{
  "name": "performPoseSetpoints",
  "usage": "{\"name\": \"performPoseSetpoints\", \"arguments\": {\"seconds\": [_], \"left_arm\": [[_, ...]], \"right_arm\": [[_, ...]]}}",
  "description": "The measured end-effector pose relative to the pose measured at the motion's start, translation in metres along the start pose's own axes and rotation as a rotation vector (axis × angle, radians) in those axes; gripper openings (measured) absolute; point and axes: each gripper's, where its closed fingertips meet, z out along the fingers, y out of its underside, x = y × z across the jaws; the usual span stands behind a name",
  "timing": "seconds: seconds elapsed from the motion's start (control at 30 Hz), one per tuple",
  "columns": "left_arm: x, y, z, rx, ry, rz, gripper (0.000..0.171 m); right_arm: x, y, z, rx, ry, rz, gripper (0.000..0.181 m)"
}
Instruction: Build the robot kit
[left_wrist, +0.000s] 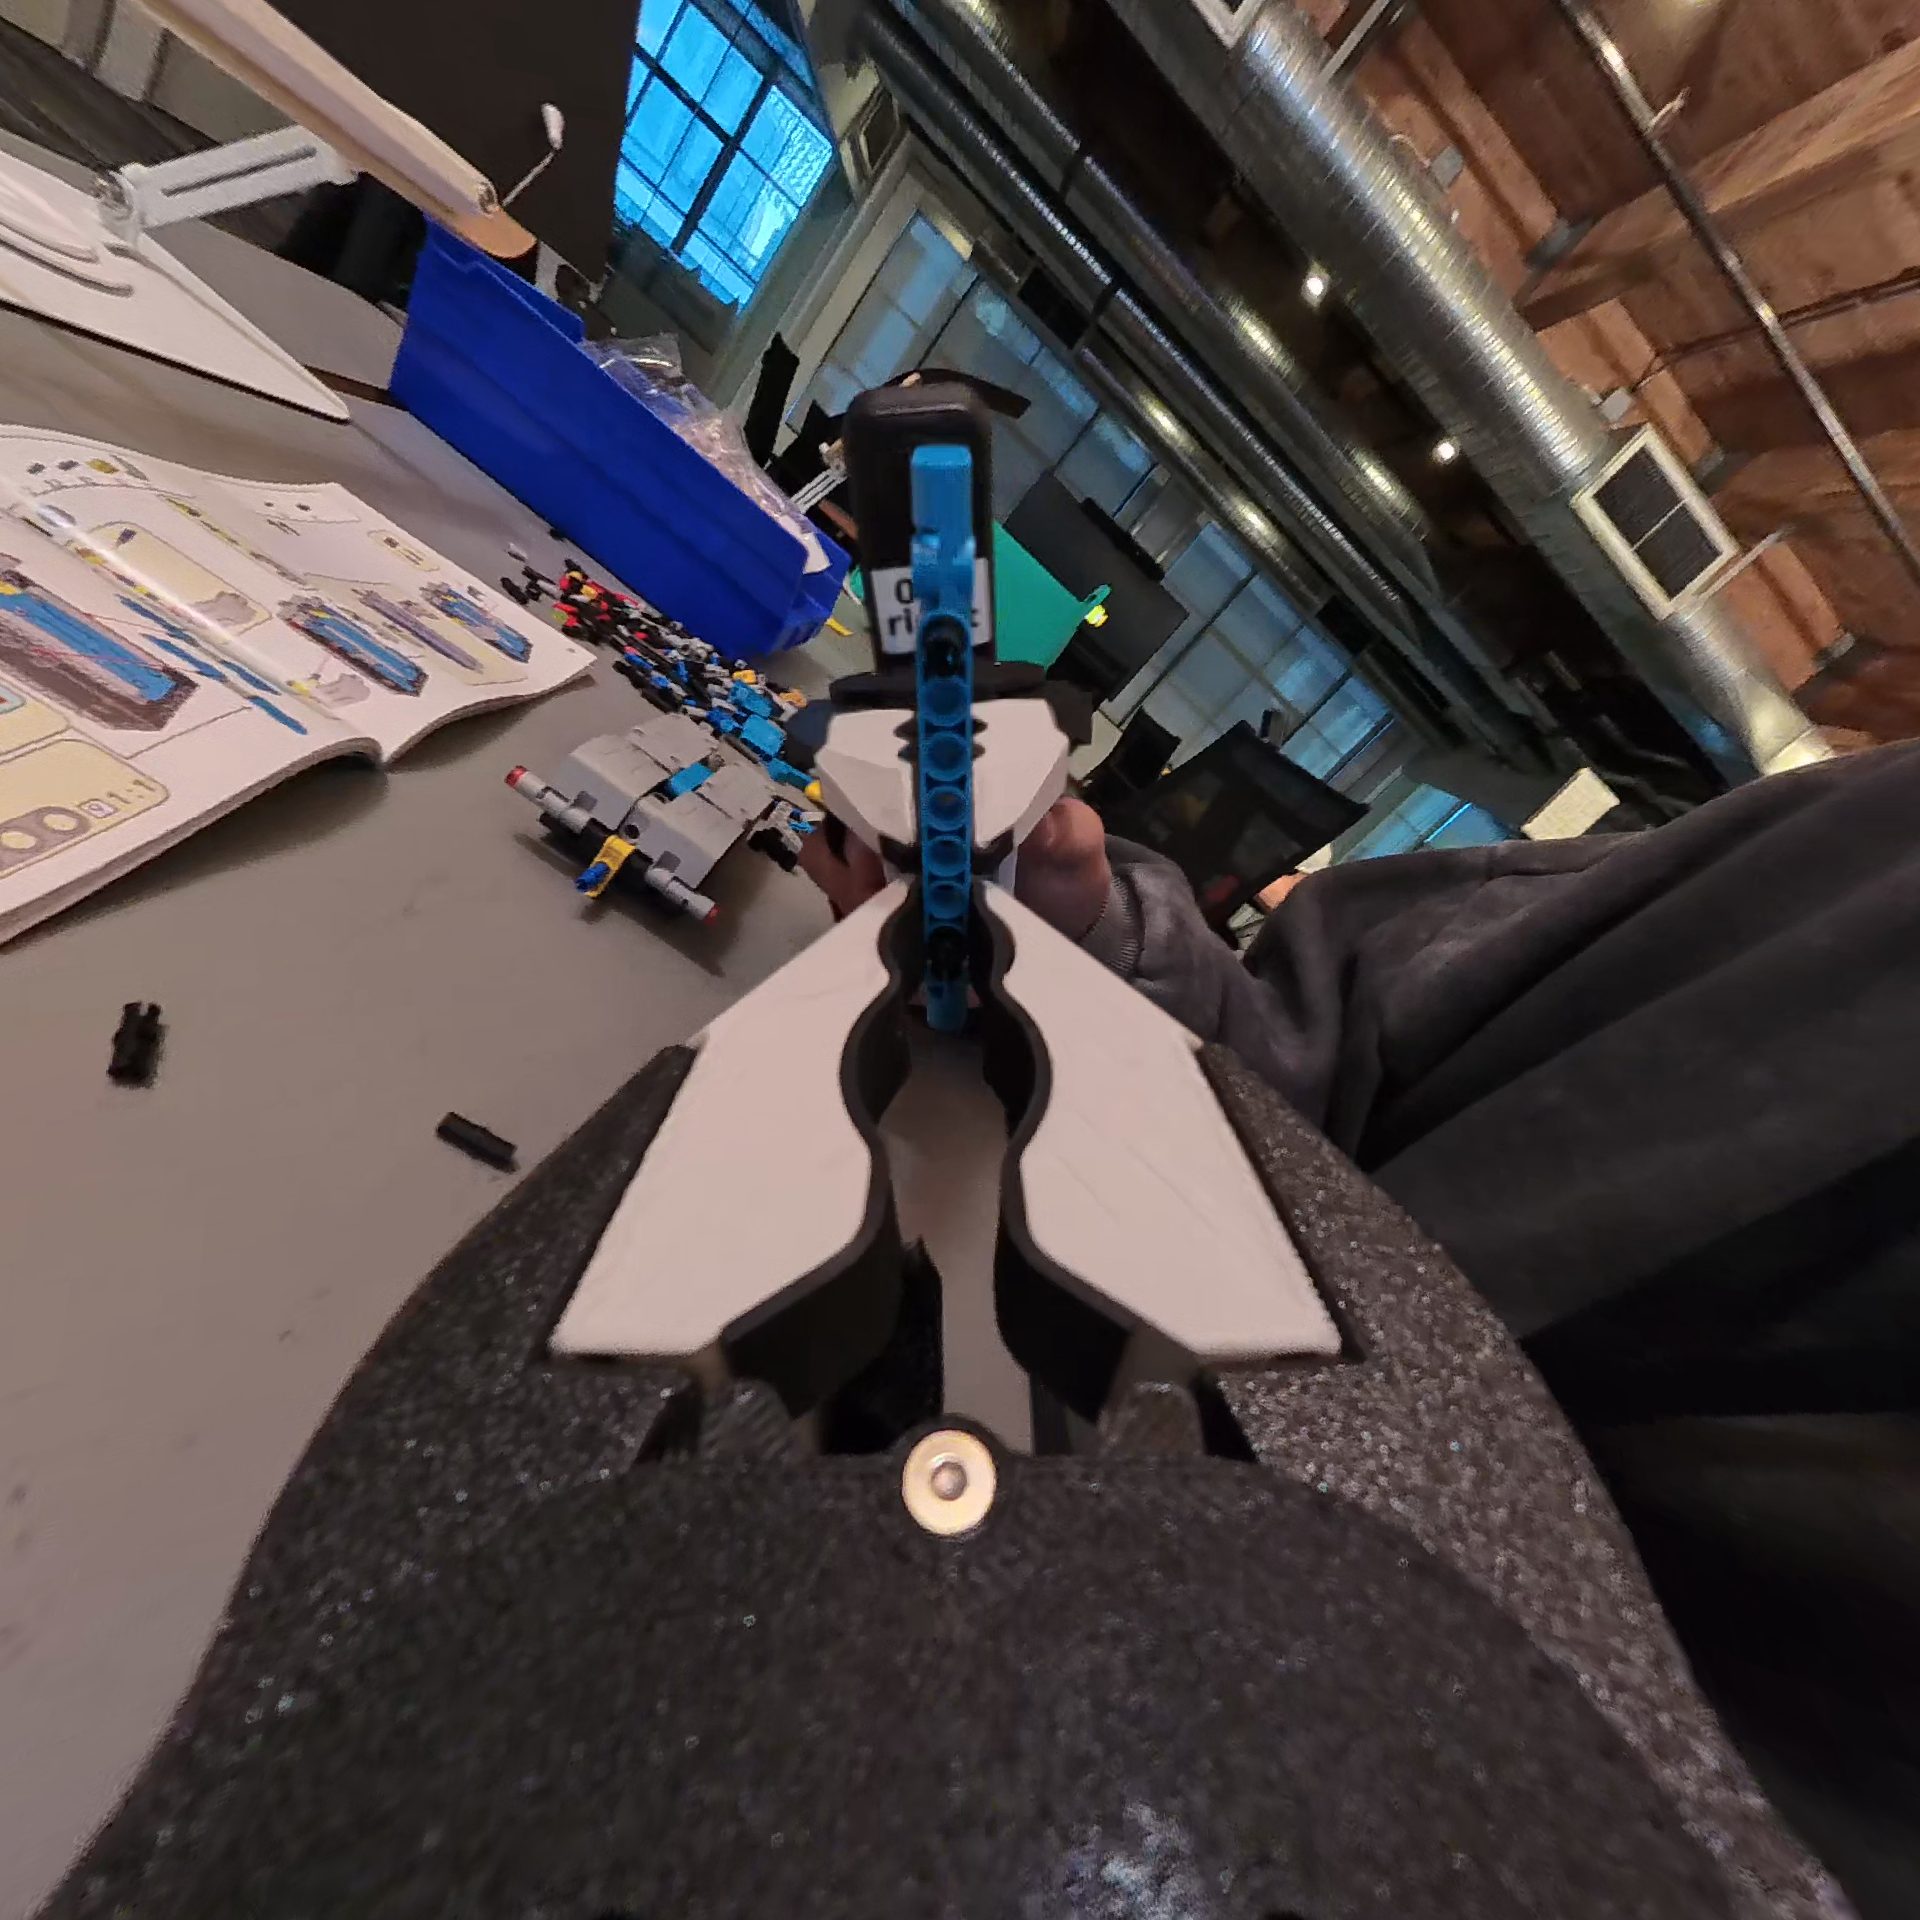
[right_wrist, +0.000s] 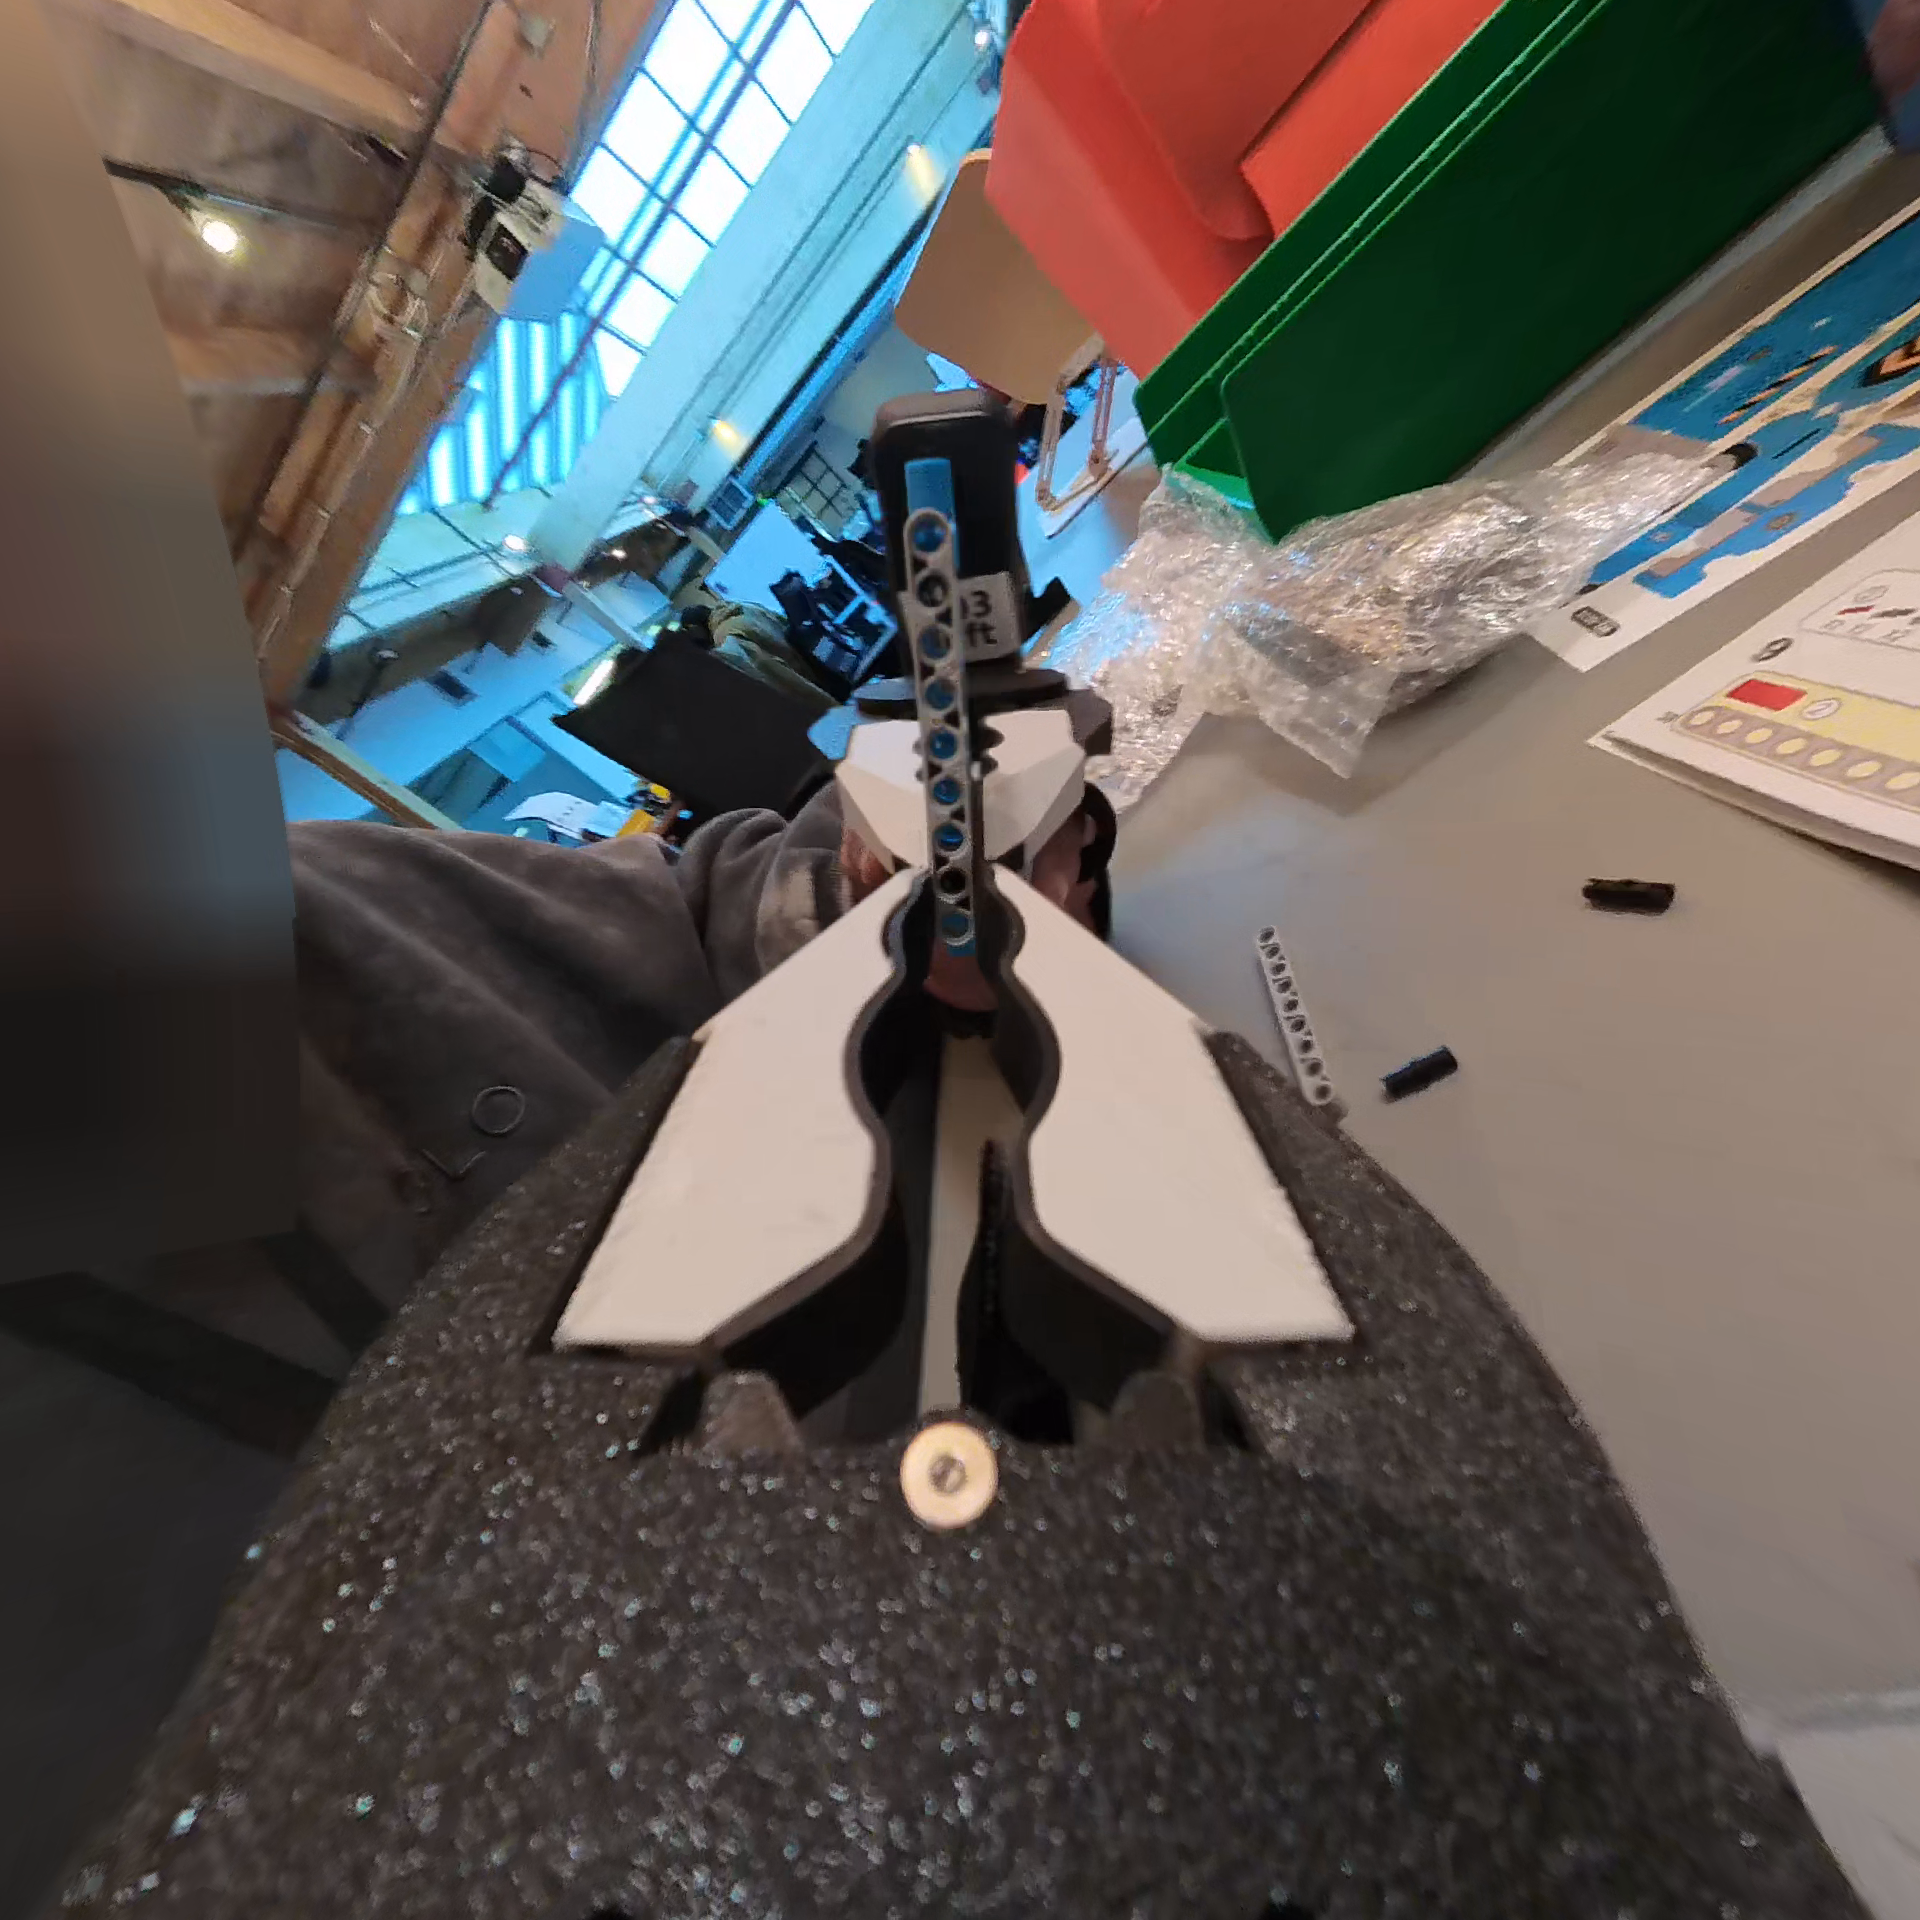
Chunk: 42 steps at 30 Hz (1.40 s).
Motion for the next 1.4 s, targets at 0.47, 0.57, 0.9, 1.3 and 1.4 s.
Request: {"name": "performPoseSetpoints", "arguments": {"seconds": [0.47, 0.57, 0.9, 1.3, 1.4], "left_arm": [[0.001, 0.032, 0.008, -0.211, 0.013, -0.021, 0.005], [-0.003, 0.035, 0.009, -0.236, -0.021, 0.032, 0.008], [0.008, -0.002, -0.002, -0.045, 0.011, 0.101, 0.007], [0.022, -0.015, -0.005, 0.043, 0.035, 0.171, 0.005], [0.021, -0.008, 0.000, 0.020, 0.045, 0.141, 0.005]], "right_arm": [[0.000, -0.025, -0.006, 0.063, 0.041, -0.099, 0.006], [-0.001, -0.020, -0.004, 0.041, 0.036, -0.086, 0.005], [-0.007, -0.004, 0.007, -0.019, 0.011, -0.072, 0.004], [-0.016, -0.013, -0.007, 0.083, -0.014, -0.067, 0.005], [-0.020, -0.017, -0.001, 0.075, -0.032, -0.074, 0.005]]}}
